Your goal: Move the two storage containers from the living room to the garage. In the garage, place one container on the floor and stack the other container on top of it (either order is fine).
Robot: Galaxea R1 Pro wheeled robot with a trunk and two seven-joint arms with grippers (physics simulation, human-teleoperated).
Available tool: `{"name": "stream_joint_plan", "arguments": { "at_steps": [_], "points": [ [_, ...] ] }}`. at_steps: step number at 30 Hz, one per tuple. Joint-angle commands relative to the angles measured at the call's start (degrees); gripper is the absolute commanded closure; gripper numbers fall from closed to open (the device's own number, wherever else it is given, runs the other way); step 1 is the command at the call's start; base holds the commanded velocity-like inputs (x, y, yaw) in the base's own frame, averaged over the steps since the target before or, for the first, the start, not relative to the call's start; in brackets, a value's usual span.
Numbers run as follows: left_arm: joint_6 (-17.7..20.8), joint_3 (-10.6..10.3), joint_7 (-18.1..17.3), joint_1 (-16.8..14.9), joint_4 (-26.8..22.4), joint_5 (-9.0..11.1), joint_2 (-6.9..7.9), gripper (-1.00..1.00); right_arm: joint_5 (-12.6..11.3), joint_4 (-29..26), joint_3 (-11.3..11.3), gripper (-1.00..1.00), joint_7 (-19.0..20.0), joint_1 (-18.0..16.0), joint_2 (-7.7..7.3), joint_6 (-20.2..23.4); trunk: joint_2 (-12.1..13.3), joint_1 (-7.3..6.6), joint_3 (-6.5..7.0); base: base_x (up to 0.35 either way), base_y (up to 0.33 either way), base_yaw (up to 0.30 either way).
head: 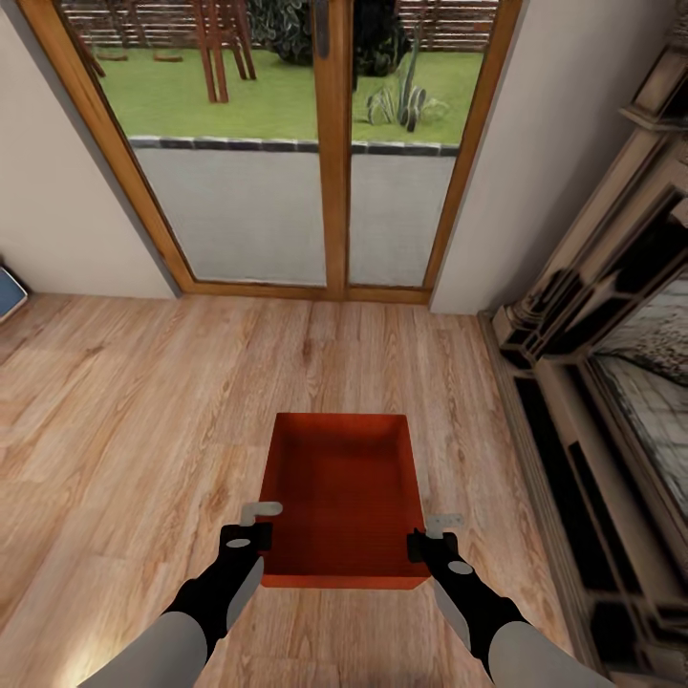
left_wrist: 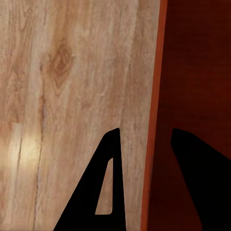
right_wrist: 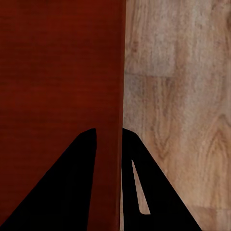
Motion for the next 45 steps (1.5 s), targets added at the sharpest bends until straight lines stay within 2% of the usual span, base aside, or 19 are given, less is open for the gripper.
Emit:
{"name": "stream_joint_plan", "arguments": {
  "at_steps": [1, 45],
  "points": [
    [0.5, -0.3, 0.7, 0.0, -0.1, 0.1, 0.10, 1.00, 0.0, 0.0, -0.3, 1.00, -0.5, -0.1, -0.05, -0.1, 0.4, -0.23, 0.15, 0.000, 0.000, 0.000],
    [0.5, -0.3, 0.7, 0.0, -0.3, 0.1, 0.07, 1.00, -0.1, -0.4, -0.3, 1.00, -0.5, -0.1, 0.28, -0.2, 18.0, -9.89, 8.05, 0.000, 0.000, 0.000]
  ]
}}
